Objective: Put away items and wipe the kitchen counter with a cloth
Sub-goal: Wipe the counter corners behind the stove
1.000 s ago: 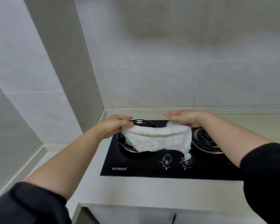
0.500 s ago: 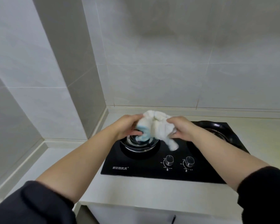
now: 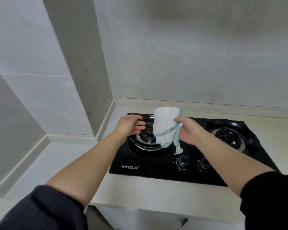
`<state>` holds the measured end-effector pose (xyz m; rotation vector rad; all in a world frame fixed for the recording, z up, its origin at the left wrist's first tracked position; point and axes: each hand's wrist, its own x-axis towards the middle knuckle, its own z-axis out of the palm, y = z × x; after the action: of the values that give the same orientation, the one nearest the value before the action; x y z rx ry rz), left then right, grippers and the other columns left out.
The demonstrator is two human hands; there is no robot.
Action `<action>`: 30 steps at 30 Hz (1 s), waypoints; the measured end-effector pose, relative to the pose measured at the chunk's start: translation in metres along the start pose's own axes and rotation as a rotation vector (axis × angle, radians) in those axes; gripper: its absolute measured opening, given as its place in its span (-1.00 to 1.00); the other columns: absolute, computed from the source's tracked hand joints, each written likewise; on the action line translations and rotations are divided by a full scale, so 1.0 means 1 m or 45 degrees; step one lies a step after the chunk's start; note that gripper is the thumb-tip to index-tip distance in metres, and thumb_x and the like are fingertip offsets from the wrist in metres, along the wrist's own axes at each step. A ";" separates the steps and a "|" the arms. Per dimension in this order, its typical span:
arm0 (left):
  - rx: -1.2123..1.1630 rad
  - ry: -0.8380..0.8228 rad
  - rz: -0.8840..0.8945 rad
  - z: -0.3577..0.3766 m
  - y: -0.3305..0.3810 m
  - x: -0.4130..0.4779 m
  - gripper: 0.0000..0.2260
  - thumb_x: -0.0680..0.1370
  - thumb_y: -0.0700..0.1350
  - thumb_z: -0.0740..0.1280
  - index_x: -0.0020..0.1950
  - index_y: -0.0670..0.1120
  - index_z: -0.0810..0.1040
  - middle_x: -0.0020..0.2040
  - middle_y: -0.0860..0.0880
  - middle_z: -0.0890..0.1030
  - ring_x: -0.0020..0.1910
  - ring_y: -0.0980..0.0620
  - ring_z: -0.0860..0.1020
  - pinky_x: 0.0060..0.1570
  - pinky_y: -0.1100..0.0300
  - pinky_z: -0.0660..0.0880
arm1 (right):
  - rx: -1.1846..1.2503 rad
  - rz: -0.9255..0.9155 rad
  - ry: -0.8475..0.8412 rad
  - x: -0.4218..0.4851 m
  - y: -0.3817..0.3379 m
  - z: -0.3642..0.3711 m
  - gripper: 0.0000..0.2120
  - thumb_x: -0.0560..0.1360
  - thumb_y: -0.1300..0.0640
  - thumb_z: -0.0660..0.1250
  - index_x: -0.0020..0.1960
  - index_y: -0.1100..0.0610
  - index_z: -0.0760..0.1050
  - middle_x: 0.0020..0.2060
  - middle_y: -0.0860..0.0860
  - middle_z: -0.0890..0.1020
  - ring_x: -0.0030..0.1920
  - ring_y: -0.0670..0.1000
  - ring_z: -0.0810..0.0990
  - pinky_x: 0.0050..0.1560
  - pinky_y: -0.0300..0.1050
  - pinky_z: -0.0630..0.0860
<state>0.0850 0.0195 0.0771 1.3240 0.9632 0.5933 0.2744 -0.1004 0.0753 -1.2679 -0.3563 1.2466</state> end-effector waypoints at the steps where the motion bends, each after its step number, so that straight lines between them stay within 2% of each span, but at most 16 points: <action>1: 0.035 0.063 -0.017 -0.010 -0.010 0.006 -0.80 0.60 -0.16 0.19 0.13 -0.16 0.56 -0.06 -0.12 0.68 -0.09 -0.04 0.67 -0.10 0.16 0.59 | 0.003 0.027 -0.013 0.005 0.002 0.007 -0.77 0.57 0.26 0.14 0.20 0.24 0.42 0.14 0.22 0.58 0.15 0.19 0.56 0.23 0.16 0.43; 5: 0.178 0.214 -0.068 -0.045 -0.057 0.034 -0.80 0.57 -0.25 0.17 -0.02 -0.16 0.60 -0.08 -0.14 0.64 -0.09 -0.08 0.62 -0.15 0.17 0.53 | 0.020 0.067 -0.080 0.029 0.020 0.048 -0.84 0.58 0.24 0.18 0.10 0.22 0.48 0.01 0.18 0.62 0.00 0.15 0.60 0.09 0.10 0.49; 7: 0.401 0.267 -0.038 -0.062 -0.084 0.052 -0.78 0.55 -0.27 0.18 -0.05 -0.11 0.62 -0.01 -0.12 0.64 0.05 -0.10 0.59 0.03 0.14 0.48 | 0.023 0.097 -0.074 0.048 0.036 0.066 -0.87 0.56 0.30 0.19 0.06 0.22 0.48 -0.04 0.17 0.62 -0.06 0.15 0.61 0.04 0.09 0.51; 8: 0.552 0.287 -0.017 -0.069 -0.095 0.059 -0.76 0.54 -0.28 0.18 0.02 -0.12 0.62 0.07 -0.11 0.64 0.13 -0.09 0.56 0.12 0.18 0.42 | 0.015 0.126 -0.057 0.058 0.045 0.072 -0.87 0.55 0.33 0.19 0.04 0.23 0.48 -0.06 0.17 0.61 -0.08 0.15 0.60 0.04 0.10 0.51; 10: 0.792 0.291 0.031 -0.080 -0.112 0.072 -0.71 0.56 -0.28 0.15 0.20 -0.17 0.57 0.20 -0.10 0.59 0.23 -0.08 0.50 0.16 0.26 0.33 | 0.022 0.192 -0.007 0.076 0.059 0.083 -0.85 0.53 0.39 0.17 0.00 0.24 0.47 -0.10 0.17 0.58 -0.12 0.15 0.59 0.03 0.12 0.50; 13: 1.071 0.215 0.133 -0.094 -0.132 0.100 -0.67 0.59 -0.25 0.13 0.32 -0.18 0.47 0.30 -0.14 0.51 0.29 -0.12 0.44 0.24 0.19 0.30 | 0.111 0.229 0.036 0.105 0.063 0.089 -0.82 0.53 0.42 0.12 0.00 0.24 0.44 -0.13 0.17 0.56 -0.13 0.14 0.56 -0.08 0.06 0.51; 16: 1.239 0.148 0.246 -0.098 -0.149 0.129 -0.68 0.62 -0.19 0.11 0.34 -0.16 0.44 0.31 -0.13 0.49 0.31 -0.12 0.41 0.29 0.14 0.28 | 0.029 0.057 -0.014 0.141 0.042 0.091 -0.75 0.50 0.46 0.12 0.11 0.26 0.44 -0.01 0.21 0.56 -0.03 0.17 0.58 -0.01 0.06 0.54; 18: 1.301 0.133 0.282 -0.097 -0.158 0.148 -0.65 0.65 -0.14 0.08 0.42 -0.15 0.37 0.40 -0.13 0.40 0.40 -0.09 0.32 0.40 0.16 0.17 | -0.309 -0.170 0.010 0.167 0.017 0.098 -0.76 0.49 0.44 0.16 0.05 0.22 0.48 0.01 0.19 0.58 0.02 0.17 0.58 0.06 0.04 0.52; 19: 1.338 0.136 0.308 -0.097 -0.161 0.159 -0.62 0.66 -0.13 0.06 0.46 -0.15 0.31 0.46 -0.12 0.33 0.46 -0.08 0.25 0.45 0.17 0.09 | -0.560 -0.327 0.034 0.182 0.004 0.104 -0.77 0.48 0.41 0.19 0.04 0.18 0.49 -0.03 0.14 0.60 0.00 0.13 0.59 0.05 -0.06 0.52; 21: 1.409 0.138 0.316 -0.098 -0.165 0.178 -0.59 0.67 -0.10 0.02 0.52 -0.13 0.22 0.52 -0.10 0.21 0.52 -0.06 0.11 0.50 0.18 -0.03 | -1.049 -0.632 0.053 0.210 -0.016 0.119 -0.77 0.49 0.33 0.23 0.10 0.12 0.49 -0.11 0.02 0.57 -0.13 -0.01 0.55 -0.17 -0.36 0.44; 22: 1.437 0.134 0.314 -0.100 -0.167 0.186 -0.59 0.67 -0.09 0.00 0.52 -0.13 0.21 0.53 -0.10 0.19 0.53 -0.06 0.08 0.50 0.19 -0.08 | -1.218 -0.736 0.026 0.225 -0.021 0.127 -0.76 0.51 0.29 0.22 0.15 0.11 0.47 -0.12 -0.01 0.55 -0.18 -0.04 0.52 -0.26 -0.36 0.39; 23: 1.455 0.144 0.328 -0.102 -0.169 0.193 -0.58 0.67 -0.07 -0.02 0.51 -0.13 0.22 0.53 -0.09 0.20 0.53 -0.06 0.07 0.48 0.21 -0.11 | -1.324 -0.784 -0.029 0.244 -0.023 0.135 -0.74 0.52 0.26 0.21 0.19 0.10 0.45 -0.12 -0.02 0.54 -0.20 -0.05 0.51 -0.27 -0.31 0.38; 25: 1.450 0.155 0.358 -0.103 -0.173 0.201 -0.51 0.63 0.03 -0.11 0.49 -0.12 0.28 0.52 -0.08 0.23 0.53 -0.04 0.08 0.47 0.23 -0.12 | -1.520 -0.752 -0.178 0.278 -0.017 0.146 -0.69 0.53 0.18 0.21 0.26 0.05 0.40 -0.06 -0.02 0.56 -0.14 -0.02 0.54 -0.15 -0.18 0.43; 27: 1.434 0.165 0.373 -0.106 -0.179 0.206 -0.40 0.56 0.10 -0.20 0.49 -0.11 0.28 0.52 -0.06 0.23 0.54 -0.01 0.06 0.50 0.19 -0.09 | -1.914 -0.571 -0.393 0.319 0.005 0.153 -0.60 0.54 0.07 0.22 0.37 0.05 0.34 0.17 0.03 0.51 0.16 0.05 0.48 0.09 -0.15 0.38; 29: 1.481 0.177 0.345 -0.106 -0.182 0.206 -0.43 0.59 0.09 -0.18 0.52 -0.12 0.20 0.55 -0.05 0.15 0.54 0.02 -0.02 0.51 0.15 -0.09 | -2.284 -0.254 -0.533 0.354 0.037 0.154 -0.44 0.55 -0.18 0.16 0.49 0.00 0.21 0.48 0.11 0.22 0.47 0.12 0.17 0.41 0.00 0.17; 30: 1.519 0.190 0.319 -0.106 -0.181 0.205 -0.48 0.63 0.06 -0.13 0.54 -0.12 0.13 0.56 -0.04 0.08 0.55 0.04 -0.07 0.51 0.15 -0.12 | -2.360 -0.147 -0.539 0.367 0.051 0.154 -0.38 0.54 -0.29 0.09 0.52 -0.04 0.13 0.53 0.10 0.06 0.51 0.16 0.05 0.47 0.10 0.07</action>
<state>0.0706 0.2112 -0.1446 2.5044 1.3528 0.2673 0.2624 0.2761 -0.0631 -2.3270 -2.1788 0.8633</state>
